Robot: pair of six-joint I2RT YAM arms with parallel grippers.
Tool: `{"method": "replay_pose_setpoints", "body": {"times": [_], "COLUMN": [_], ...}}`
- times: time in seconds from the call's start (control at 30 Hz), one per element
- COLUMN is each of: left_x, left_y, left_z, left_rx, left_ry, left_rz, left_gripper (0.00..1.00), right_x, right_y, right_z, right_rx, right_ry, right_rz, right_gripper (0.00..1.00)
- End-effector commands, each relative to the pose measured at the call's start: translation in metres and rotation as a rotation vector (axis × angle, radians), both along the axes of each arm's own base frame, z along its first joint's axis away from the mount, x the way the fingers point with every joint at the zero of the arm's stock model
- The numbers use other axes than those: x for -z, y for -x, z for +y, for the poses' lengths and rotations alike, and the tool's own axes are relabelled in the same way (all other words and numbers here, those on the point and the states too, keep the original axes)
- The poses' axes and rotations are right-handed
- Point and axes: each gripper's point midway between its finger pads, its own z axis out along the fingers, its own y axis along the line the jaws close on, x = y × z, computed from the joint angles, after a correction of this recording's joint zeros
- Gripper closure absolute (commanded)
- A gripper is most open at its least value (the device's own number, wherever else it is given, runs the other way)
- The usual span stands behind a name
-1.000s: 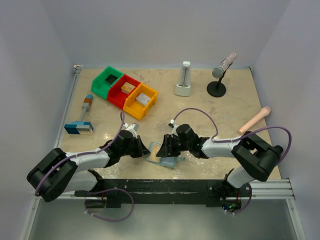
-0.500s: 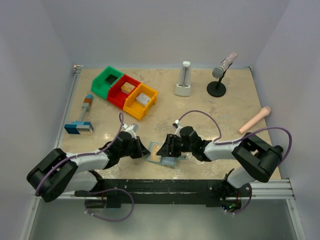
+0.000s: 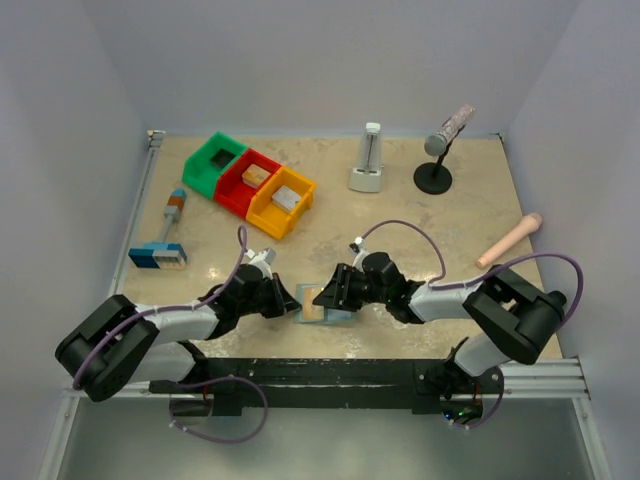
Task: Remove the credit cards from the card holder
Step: Remove the credit card from the card holder.
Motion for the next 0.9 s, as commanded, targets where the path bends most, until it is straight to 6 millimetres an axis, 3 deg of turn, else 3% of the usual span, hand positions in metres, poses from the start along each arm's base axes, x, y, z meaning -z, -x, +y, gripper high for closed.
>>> {"method": "replay_pose_setpoints", "body": {"times": [0.0, 0.87], "left_x": [0.006, 0.004], "left_y": [0.009, 0.012], "left_z": [-0.002, -0.014], "left_rx": [0.027, 0.063], "left_ry": [0.014, 0.084], "left_rz": [0.033, 0.044], "left_gripper": [0.98, 0.97], "right_x": [-0.021, -0.021], "right_y": [-0.008, -0.001], "right_z": [0.014, 0.033], "right_rx": [-0.011, -0.118], "right_ry": [-0.082, -0.122], "right_rz": [-0.052, -0.021], "right_gripper": [0.53, 0.53]}}
